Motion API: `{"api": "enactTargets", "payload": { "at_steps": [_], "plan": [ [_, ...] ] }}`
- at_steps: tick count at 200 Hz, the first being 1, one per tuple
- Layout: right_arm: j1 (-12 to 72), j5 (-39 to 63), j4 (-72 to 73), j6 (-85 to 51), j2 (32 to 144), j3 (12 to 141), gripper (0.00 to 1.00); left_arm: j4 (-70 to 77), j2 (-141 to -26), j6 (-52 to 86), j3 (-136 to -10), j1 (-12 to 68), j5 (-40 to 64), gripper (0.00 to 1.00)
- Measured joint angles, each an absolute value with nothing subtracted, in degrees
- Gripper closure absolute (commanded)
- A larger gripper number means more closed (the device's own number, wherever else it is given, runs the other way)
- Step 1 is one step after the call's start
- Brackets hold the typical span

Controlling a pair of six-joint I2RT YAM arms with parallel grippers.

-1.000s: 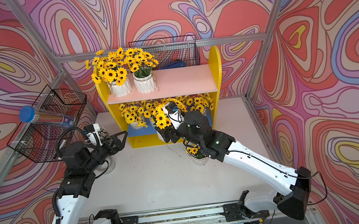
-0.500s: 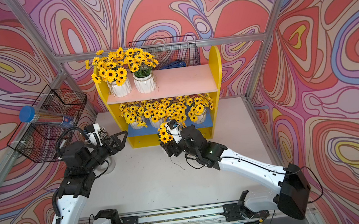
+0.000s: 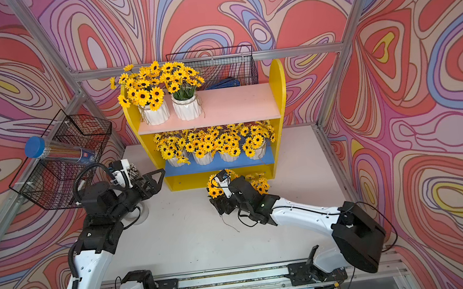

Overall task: Take the sunflower pots off the shelves
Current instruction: Place the sunflower pot at the center of the board.

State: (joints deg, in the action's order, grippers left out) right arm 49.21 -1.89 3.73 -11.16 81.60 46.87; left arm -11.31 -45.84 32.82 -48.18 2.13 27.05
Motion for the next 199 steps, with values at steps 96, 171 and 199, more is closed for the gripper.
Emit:
{"api": "enactTargets", "payload": {
  "at_steps": [96,171,199],
  "plan": [
    [49.2,-5.9,11.4,-12.0,89.3,43.5,1.00,-11.3,-46.0,32.9,-48.1,2.1,27.3,0.00],
    [49.2,-8.2,16.8,-10.8,92.4,41.9,1.00,-10.9,-46.6,33.1,-47.8,2.1,27.9,0.00],
    [49.2,-8.8,18.2,-11.0,92.4,41.0,1.00,-10.8,-46.6,33.1,-47.8,2.1,28.1,0.00]
  ]
}}
